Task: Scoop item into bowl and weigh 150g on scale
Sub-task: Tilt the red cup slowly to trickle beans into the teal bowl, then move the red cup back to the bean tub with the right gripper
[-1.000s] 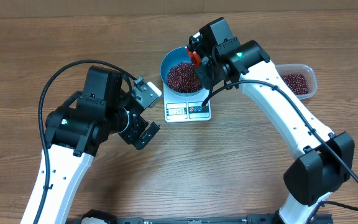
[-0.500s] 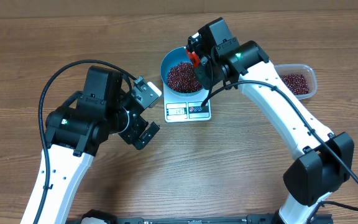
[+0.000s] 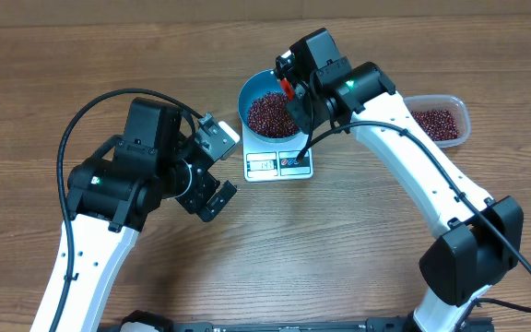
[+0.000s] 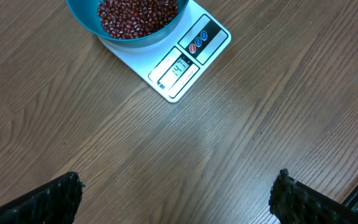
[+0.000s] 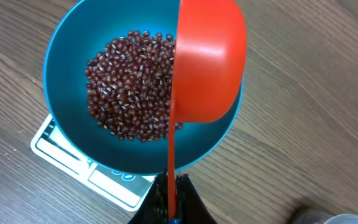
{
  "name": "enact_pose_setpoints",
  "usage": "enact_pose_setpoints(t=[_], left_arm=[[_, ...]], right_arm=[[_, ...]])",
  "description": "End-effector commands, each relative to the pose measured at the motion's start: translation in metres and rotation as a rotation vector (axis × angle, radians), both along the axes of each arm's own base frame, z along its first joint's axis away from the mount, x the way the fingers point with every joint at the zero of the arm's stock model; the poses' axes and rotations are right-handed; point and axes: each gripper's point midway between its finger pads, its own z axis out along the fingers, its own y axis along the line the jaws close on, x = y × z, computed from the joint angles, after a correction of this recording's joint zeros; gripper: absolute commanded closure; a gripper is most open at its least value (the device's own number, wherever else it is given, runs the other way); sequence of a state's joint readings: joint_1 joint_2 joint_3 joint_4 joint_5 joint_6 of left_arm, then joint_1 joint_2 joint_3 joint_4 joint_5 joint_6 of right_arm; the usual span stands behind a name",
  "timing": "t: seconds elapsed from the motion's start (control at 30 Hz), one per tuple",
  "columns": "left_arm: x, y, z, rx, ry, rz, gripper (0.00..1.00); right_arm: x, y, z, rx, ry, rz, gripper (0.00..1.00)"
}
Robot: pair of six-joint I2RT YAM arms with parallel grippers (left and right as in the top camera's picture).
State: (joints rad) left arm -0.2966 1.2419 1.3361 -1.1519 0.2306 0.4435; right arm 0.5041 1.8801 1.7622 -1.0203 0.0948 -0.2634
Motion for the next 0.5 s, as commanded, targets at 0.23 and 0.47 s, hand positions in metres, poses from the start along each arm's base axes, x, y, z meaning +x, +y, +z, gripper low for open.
enact_pose_setpoints(t=[0.23,0.47], left_arm=[[0.0036,-0.0015,0.0085,-0.016,-0.019,0.008,0.0],[0.0036,-0.0015,0.0085,-0.015,-0.019,0.007,0.0]], right_arm=[[0.0091,-0.0104,0.0254,-0.08,-0.106,0.025,0.96],[0.0078,-0.0056,0.0282,-0.07,-0.111,0.037,0.96]])
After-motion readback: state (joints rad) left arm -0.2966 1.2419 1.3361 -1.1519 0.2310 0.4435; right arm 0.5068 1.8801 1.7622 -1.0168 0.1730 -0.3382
